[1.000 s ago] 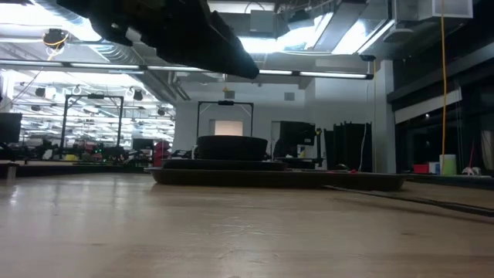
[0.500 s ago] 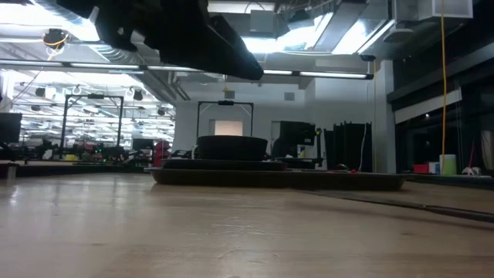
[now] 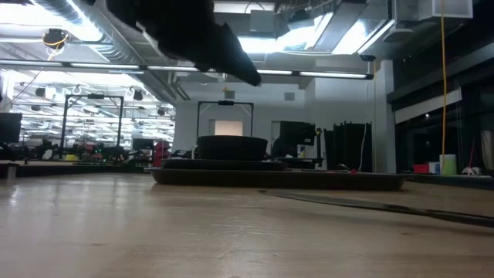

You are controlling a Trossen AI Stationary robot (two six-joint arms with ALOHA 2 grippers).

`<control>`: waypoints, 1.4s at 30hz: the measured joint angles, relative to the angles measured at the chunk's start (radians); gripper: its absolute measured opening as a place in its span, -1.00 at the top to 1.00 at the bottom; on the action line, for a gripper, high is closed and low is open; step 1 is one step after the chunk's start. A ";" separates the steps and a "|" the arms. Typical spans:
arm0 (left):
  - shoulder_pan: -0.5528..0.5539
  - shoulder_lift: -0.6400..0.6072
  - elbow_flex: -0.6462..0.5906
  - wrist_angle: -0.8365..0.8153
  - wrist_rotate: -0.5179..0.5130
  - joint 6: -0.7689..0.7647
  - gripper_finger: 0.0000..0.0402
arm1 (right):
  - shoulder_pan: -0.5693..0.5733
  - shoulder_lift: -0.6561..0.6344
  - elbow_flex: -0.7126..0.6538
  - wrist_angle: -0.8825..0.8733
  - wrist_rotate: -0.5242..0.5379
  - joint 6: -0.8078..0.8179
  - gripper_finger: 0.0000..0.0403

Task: Set up tray
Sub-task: Put the black knife to the right of the black fork on the red napkin on the brown serving tray

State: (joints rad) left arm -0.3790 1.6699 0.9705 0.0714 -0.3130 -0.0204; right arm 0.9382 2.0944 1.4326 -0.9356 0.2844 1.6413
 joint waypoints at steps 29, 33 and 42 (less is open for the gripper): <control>-0.014 0.411 0.500 -0.425 0.095 0.007 0.09 | -0.002 0.000 -0.001 0.005 0.010 0.000 1.00; -0.003 0.422 0.500 -0.427 0.091 0.007 0.09 | -0.002 0.000 -0.001 0.006 0.010 0.000 1.00; 0.012 0.463 0.500 -0.426 0.123 0.007 0.09 | -0.002 0.000 -0.001 0.006 0.010 0.000 1.00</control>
State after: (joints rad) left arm -0.3665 2.1326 1.4704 -0.3547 -0.1903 -0.0135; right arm 0.9358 2.0945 1.4319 -0.9291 0.2947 1.6417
